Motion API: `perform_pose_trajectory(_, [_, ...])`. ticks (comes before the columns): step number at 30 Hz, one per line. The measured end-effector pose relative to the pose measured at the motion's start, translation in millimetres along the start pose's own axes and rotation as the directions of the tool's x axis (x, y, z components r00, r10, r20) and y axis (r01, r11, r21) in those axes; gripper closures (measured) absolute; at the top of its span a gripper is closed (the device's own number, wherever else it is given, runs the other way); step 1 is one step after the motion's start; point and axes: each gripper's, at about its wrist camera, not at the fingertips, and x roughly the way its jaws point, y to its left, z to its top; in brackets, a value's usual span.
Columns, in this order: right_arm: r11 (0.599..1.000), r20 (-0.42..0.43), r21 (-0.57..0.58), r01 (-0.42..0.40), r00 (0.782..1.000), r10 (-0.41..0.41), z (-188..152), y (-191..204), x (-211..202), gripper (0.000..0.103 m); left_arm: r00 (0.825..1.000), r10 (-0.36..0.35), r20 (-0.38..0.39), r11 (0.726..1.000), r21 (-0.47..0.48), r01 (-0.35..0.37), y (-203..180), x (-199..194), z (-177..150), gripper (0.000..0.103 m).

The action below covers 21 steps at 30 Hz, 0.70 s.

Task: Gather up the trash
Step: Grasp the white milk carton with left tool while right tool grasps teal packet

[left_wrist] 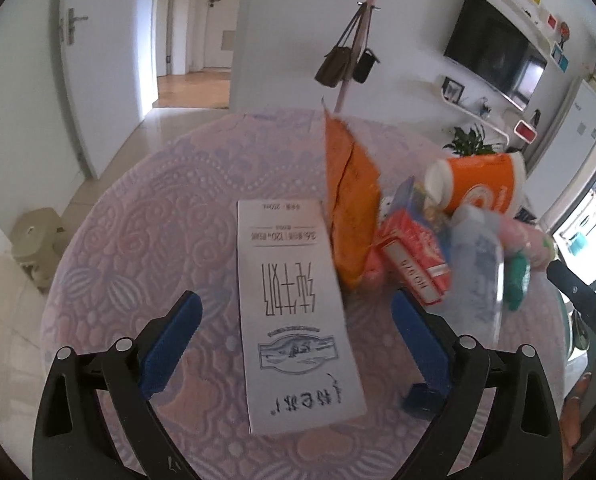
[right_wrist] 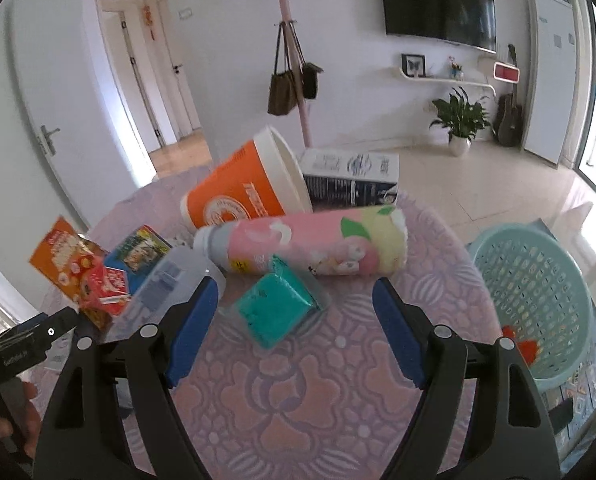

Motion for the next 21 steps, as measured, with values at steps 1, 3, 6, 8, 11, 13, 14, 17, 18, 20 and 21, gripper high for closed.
perform_pose_trajectory(1, [1.0,-0.008,0.004,0.0,1.0,0.0,0,0,5,0.027,1.0,0.009,-0.004,1.0,0.005,-0.009,0,3,-1,0.012])
perform_pose_trajectory(3, [1.0,-0.025,0.009,0.009,1.0,-0.009,-1,1,15,0.027,1.0,0.016,-0.012,1.0,0.012,-0.016,2,8,-2,0.015])
perform_pose_trajectory(6, [1.0,-0.06,0.025,0.015,0.998,-0.014,-2,-1,29,0.027,0.999,0.03,-0.03,0.999,0.024,-0.03,-2,16,-3,0.022])
perform_pose_trajectory(8, [0.999,-0.085,0.034,0.018,0.996,-0.015,-1,-3,36,0.028,0.999,0.031,-0.041,0.999,0.029,-0.03,-4,19,-5,0.029])
perform_pose_trajectory(11, [0.999,-0.112,0.03,0.019,0.994,-0.015,-3,-2,41,0.031,0.998,0.047,-0.041,0.998,0.031,-0.046,-4,21,-7,0.039])
perform_pose_trajectory(13, [1.0,-0.143,0.023,0.005,0.99,-0.002,-5,0,47,0.046,0.998,0.051,-0.032,0.998,0.03,-0.05,-4,18,-7,0.046])
perform_pose_trajectory(14, [1.0,-0.149,0.02,-0.002,0.989,0.005,-6,1,47,0.048,0.998,0.047,-0.03,0.999,0.026,-0.046,-4,17,-7,0.047])
perform_pose_trajectory(17, [1.0,-0.148,-0.005,-0.007,0.989,0.007,-9,5,44,0.055,0.999,0.034,-0.004,0.999,0.004,-0.034,-2,9,-9,0.049])
perform_pose_trajectory(18, [1.0,-0.147,-0.016,-0.005,0.989,0.003,-11,7,42,0.056,0.999,0.034,0.009,0.999,-0.003,-0.034,1,5,-11,0.049])
perform_pose_trajectory(20, [1.0,-0.141,-0.024,-0.011,0.99,0.007,-17,11,36,0.058,0.999,0.019,0.044,1.0,-0.025,-0.018,5,-6,-11,0.049])
perform_pose_trajectory(21, [1.0,-0.137,-0.025,-0.015,0.991,0.011,-19,14,31,0.058,0.998,0.009,0.062,0.999,-0.035,-0.007,6,-12,-11,0.049])
